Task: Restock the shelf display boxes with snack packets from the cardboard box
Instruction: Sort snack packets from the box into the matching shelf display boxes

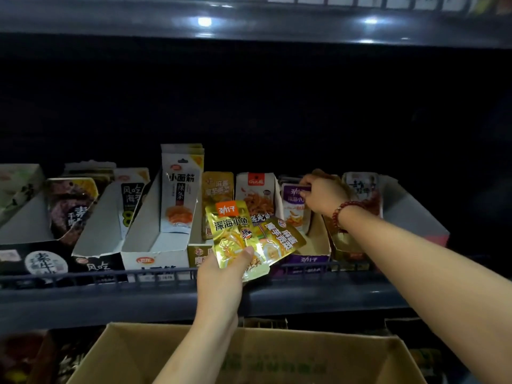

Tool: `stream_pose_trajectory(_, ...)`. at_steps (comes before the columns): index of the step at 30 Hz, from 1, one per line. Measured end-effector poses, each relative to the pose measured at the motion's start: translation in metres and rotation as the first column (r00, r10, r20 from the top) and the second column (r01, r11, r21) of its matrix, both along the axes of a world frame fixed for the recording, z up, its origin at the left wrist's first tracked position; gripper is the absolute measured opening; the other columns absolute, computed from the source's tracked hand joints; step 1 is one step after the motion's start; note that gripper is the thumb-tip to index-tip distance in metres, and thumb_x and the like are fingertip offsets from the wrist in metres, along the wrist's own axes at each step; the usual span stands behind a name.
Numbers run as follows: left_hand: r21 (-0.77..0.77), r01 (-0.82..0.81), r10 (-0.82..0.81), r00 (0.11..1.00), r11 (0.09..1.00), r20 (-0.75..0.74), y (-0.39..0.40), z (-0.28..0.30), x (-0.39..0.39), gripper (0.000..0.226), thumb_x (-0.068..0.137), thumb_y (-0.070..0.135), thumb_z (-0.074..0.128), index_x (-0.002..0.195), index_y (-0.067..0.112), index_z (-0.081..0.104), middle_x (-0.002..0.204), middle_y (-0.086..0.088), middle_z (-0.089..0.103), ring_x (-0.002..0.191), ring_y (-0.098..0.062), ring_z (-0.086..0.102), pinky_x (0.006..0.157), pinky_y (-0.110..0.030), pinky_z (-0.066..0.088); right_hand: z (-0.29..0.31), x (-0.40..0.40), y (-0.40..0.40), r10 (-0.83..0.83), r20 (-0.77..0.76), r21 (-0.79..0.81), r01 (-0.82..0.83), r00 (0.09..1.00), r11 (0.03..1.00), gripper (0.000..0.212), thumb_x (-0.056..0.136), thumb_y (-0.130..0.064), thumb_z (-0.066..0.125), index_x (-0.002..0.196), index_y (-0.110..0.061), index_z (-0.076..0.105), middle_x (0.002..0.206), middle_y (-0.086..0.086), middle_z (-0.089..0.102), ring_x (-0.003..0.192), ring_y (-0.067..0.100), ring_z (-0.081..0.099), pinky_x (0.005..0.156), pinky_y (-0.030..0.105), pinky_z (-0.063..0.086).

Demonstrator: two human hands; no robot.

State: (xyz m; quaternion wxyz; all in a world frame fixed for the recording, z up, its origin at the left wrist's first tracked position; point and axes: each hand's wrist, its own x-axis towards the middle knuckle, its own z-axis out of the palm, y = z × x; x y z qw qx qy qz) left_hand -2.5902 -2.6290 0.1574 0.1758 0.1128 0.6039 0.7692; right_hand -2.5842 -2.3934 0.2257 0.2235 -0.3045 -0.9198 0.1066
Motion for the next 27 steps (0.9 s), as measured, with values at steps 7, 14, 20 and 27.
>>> stream_pose_trajectory(7, 0.024, 0.011, -0.011, 1.000, 1.000, -0.002, 0.001, 0.001, 0.002, 0.026, 0.084, 0.018, 0.072, 0.109, 0.018, 0.064, 0.103, -0.001, 0.074, 0.100, -0.023, 0.068, 0.096, -0.049, 0.051, -0.005, 0.001, 0.005, 0.012, -0.036, 0.024, -0.011, 0.999, 1.000, 0.026, 0.096, -0.023, 0.051, 0.121, -0.021, 0.057, 0.114, 0.004, 0.064, 0.097, 0.021, 0.061, 0.075, 0.029, 0.051)
stream_pose_trajectory(14, 0.044, 0.036, -0.037, 0.999, 0.998, 0.004, 0.003, 0.001, 0.008, 0.019, 0.085, 0.013, 0.071, 0.103, 0.020, 0.066, 0.098, 0.000, 0.075, 0.096, -0.022, 0.070, 0.093, -0.046, 0.053, -0.015, 0.004, 0.004, 0.058, -0.191, -0.042, -0.068, 0.980, 0.997, 0.026, 0.096, -0.017, 0.052, 0.121, -0.019, 0.060, 0.114, 0.006, 0.066, 0.100, 0.020, 0.062, 0.072, 0.025, 0.048)
stream_pose_trajectory(20, 0.056, 0.053, -0.052, 0.999, 0.997, -0.012, 0.002, 0.004, 0.011, 0.019, 0.086, 0.013, 0.070, 0.104, 0.018, 0.066, 0.095, 0.001, 0.076, 0.095, -0.022, 0.071, 0.090, -0.043, 0.054, -0.022, 0.005, 0.007, 0.064, -0.289, -0.045, -0.081, 0.955, 0.996, 0.038, 0.087, -0.013, 0.065, 0.124, -0.018, 0.058, 0.123, 0.010, 0.059, 0.110, 0.023, 0.059, 0.088, 0.028, 0.048)
stream_pose_trajectory(27, 0.040, 0.044, -0.045, 0.999, 0.998, 0.006, 0.002, 0.003, 0.012, 0.017, 0.086, 0.012, 0.070, 0.101, 0.018, 0.068, 0.095, 0.000, 0.076, 0.093, -0.022, 0.071, 0.090, -0.045, 0.054, -0.017, 0.014, 0.003, 0.070, -0.399, -0.039, -0.093, 0.914, 0.995, 0.030, 0.085, -0.019, 0.068, 0.114, -0.023, 0.064, 0.113, 0.001, 0.057, 0.096, 0.015, 0.059, 0.082, 0.028, 0.052)
